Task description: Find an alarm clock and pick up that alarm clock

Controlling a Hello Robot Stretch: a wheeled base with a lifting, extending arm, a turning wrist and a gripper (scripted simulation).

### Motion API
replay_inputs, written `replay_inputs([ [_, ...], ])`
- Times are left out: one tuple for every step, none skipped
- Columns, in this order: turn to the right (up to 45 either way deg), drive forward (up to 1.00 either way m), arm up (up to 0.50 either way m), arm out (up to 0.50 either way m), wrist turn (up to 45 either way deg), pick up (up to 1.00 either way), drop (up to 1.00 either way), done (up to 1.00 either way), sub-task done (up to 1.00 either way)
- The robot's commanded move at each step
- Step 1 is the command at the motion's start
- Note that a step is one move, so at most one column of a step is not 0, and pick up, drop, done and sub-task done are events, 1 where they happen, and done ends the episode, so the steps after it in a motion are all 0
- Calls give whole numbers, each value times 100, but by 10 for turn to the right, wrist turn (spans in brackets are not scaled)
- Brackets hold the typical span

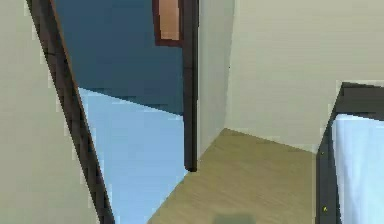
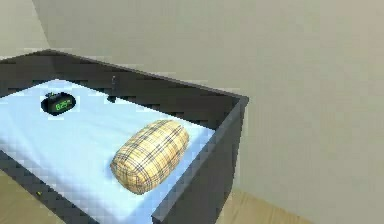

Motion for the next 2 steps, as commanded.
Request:
replay_inputs([
  [270, 0, 0, 0, 0, 0, 0, 0, 0],
  [0, 5, 0, 0, 0, 0, 0, 0, 0],
])
